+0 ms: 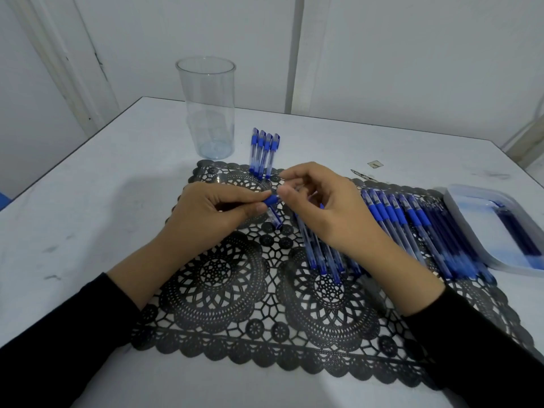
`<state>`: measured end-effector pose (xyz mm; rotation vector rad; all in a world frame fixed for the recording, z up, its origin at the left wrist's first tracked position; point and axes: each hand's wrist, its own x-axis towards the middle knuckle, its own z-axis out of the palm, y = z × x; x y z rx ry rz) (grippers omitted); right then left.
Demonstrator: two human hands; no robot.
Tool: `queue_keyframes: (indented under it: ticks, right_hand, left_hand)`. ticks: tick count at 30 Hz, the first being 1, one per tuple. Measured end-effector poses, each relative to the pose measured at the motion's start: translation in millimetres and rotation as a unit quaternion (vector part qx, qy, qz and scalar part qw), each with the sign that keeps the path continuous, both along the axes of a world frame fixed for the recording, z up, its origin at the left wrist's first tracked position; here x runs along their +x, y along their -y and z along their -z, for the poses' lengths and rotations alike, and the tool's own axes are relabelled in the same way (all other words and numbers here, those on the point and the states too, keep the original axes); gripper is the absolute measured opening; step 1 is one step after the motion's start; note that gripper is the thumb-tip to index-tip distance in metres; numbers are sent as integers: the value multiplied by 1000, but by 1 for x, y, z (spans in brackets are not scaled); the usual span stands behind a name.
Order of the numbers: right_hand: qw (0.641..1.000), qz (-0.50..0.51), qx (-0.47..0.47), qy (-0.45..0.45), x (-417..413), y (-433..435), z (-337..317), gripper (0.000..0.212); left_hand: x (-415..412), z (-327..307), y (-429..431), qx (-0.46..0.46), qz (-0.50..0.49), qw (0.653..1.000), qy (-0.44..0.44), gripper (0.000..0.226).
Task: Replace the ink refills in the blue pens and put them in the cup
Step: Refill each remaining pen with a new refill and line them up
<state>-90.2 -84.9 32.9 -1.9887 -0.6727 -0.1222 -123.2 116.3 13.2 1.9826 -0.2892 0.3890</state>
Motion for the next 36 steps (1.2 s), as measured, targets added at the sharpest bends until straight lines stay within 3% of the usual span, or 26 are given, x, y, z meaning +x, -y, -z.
queue_keyframes:
  ticks: [3, 6, 9, 13, 17, 22, 26, 30, 36]
  right_hand:
    - [1000, 5, 13, -28, 0, -2, 2, 13]
    - [996, 75, -7, -56, 3, -4, 6, 15]
    - [989, 79, -125, 5, 1, -4, 9, 16]
    - [948, 41, -290, 126, -2, -12, 16, 30]
    - [932, 42, -329, 148, -3, -18, 20, 28]
    - [954, 70, -269, 112, -4, -14, 11, 21]
    - [983, 143, -117, 10, 2, 4, -1, 15]
    - [987, 114, 51, -98, 5, 16, -10, 10]
    - [989, 84, 74, -93, 1, 14, -14, 12]
  left_hand:
    - [-1, -2, -1, -9, -9, 1000, -3, 25]
    - [1, -6, -8, -36, -43, 998, -18, 25]
    - [4, -6, -13, -37, -67, 997, -23, 23]
    - [5, -5, -13, -23, -64, 997, -28, 22]
    - [5, -3, -12, -11, -69, 997, -30, 24]
    - [4, -4, -12, -11, -73, 997, -34, 23]
    - [3, -6, -11, -29, -67, 996, -40, 23]
    - [0, -7, -9, -38, -62, 996, -45, 23]
    - [-2, -9, -6, -45, -44, 997, -55, 24]
